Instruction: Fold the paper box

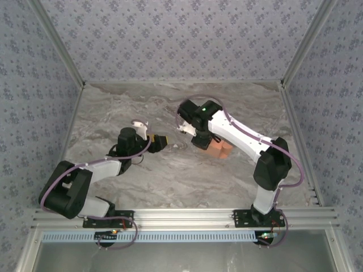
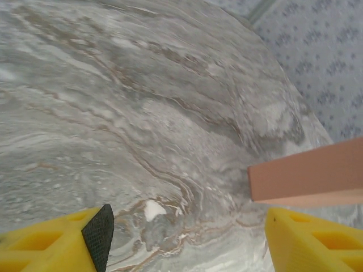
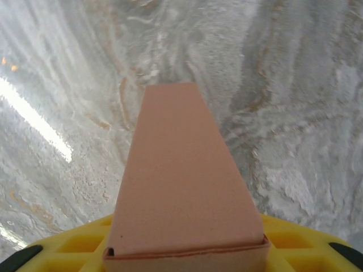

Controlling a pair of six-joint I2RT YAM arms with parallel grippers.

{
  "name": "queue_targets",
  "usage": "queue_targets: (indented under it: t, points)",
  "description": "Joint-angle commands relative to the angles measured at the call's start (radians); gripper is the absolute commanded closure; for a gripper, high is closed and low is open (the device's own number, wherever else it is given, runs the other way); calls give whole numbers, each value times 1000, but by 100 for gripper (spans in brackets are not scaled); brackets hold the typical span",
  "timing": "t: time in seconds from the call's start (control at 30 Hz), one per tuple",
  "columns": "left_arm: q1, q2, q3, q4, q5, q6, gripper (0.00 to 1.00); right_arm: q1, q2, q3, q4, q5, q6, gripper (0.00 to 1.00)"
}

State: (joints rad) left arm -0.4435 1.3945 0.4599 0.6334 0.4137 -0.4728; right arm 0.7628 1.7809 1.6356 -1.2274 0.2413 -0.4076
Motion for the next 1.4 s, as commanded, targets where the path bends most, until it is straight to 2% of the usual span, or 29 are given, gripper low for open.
queue_targets:
  t: [0.0, 0.13, 0.27, 0.33, 0.57, 0.77, 0.93, 1.03, 1.2, 1.37]
  points:
    - [-31, 23, 9, 101, 77, 151, 28, -19, -39, -64, 49, -119, -200, 52]
    - [-66, 59, 24, 107, 159, 253, 28, -32, -15, -95, 79, -201, -248, 51]
    - [-103, 104, 56, 111, 224, 336, 28, -49, -26, -113, 116, -250, -261, 36]
    - [-125, 133, 77, 102, 234, 381, 28, -66, -47, -116, 132, -281, -263, 34]
    - [-213, 248, 242, 18, 286, 551, 25, -167, -175, -174, 166, -406, -262, 28]
    - [-221, 294, 404, -96, 329, 683, 24, -233, -288, -241, 220, -476, -232, 27]
    - [-238, 301, 546, -350, 393, 866, 22, -333, -432, -305, 313, -602, -128, 25]
    - [-263, 319, 675, -573, 343, 958, 22, -429, -552, -372, 434, -647, -17, 25]
    - [-303, 386, 920, -1018, 327, 1183, 22, -606, -697, -475, 555, -663, 122, 23]
    - [-342, 454, 1081, -1246, 286, 1279, 22, -737, -749, -500, 563, -731, 198, 23]
